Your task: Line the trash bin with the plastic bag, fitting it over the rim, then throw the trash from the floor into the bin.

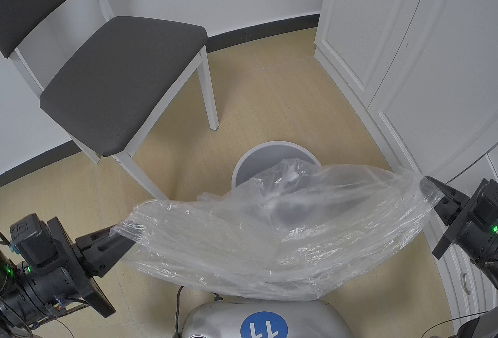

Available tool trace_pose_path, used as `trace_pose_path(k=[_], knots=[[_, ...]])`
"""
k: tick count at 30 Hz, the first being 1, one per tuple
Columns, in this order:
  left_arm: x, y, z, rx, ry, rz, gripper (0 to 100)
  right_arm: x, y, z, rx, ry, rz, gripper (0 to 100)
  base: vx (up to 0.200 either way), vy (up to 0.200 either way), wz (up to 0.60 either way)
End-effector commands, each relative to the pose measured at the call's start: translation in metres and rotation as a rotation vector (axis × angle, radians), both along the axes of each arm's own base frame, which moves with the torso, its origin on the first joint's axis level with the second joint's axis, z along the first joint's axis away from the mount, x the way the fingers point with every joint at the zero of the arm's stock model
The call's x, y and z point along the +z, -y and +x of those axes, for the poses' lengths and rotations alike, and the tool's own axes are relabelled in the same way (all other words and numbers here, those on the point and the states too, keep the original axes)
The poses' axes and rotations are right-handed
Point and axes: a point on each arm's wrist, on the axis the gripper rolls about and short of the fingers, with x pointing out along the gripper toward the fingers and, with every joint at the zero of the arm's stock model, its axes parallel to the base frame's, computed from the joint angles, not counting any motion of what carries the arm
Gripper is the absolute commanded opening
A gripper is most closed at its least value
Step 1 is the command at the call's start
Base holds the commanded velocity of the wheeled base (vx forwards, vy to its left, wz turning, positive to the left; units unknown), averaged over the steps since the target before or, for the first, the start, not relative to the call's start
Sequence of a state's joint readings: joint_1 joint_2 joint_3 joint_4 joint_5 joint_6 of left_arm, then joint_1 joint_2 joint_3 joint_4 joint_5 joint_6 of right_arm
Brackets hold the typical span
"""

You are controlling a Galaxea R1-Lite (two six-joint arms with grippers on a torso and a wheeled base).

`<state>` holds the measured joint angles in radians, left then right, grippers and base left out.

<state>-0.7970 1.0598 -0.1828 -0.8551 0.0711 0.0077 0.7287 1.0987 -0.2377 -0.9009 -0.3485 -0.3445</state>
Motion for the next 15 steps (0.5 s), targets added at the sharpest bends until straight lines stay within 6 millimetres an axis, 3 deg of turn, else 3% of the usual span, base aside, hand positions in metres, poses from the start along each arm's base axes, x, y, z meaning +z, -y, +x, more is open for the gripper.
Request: trace_pose_path(k=[1, 9, 15], knots=[[-0.002, 0.007, -0.001, -0.045, -0.022, 0.005, 0, 0.0, -0.007, -0.002, 0.049, -0.011, 0.026, 0, 0.0, 0.0, 0.0], [-0.003, 0.035, 0.012, -0.102, -0.108, -0.023, 0, 0.001, -0.023, -0.001, 0.158, -0.088, 0.134, 0, 0.0, 0.0, 0.0], [0.016, 0.073, 0.039, -0.133, -0.099, -0.098, 0, 0.007, -0.032, -0.002, 0.255, -0.131, 0.23, 0, 0.0, 0.0, 0.0]])
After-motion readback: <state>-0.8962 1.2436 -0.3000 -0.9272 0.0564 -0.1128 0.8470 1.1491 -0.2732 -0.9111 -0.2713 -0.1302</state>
